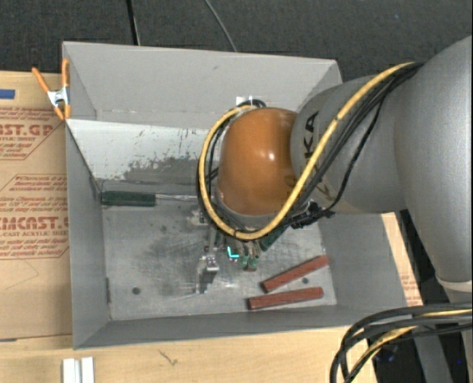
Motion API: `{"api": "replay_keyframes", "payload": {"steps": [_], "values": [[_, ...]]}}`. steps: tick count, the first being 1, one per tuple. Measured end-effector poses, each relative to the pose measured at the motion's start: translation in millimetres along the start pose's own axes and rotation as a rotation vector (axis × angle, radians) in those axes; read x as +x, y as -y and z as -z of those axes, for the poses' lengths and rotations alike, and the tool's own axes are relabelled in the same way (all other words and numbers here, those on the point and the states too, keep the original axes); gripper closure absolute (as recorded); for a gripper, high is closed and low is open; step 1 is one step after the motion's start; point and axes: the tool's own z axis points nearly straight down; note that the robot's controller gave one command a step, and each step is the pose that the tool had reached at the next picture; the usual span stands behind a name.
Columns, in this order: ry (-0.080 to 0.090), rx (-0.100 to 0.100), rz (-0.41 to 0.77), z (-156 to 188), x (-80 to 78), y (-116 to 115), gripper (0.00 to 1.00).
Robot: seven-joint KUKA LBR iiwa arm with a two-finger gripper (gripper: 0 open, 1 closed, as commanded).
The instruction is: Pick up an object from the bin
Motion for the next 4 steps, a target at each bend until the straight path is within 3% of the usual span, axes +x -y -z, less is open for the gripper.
{"api": "replay_keyframes", "payload": {"steps": [1, 3, 4], "values": [[0.007, -0.001, -0.001, 4.3, -2.0, 0.5, 0.00], [0.011, -0.002, 0.172, -75.1, 6.0, 60.9, 0.00], [0.008, -0.001, 0.044, -41.1, 12.3, 112.6, 1.00]]}}
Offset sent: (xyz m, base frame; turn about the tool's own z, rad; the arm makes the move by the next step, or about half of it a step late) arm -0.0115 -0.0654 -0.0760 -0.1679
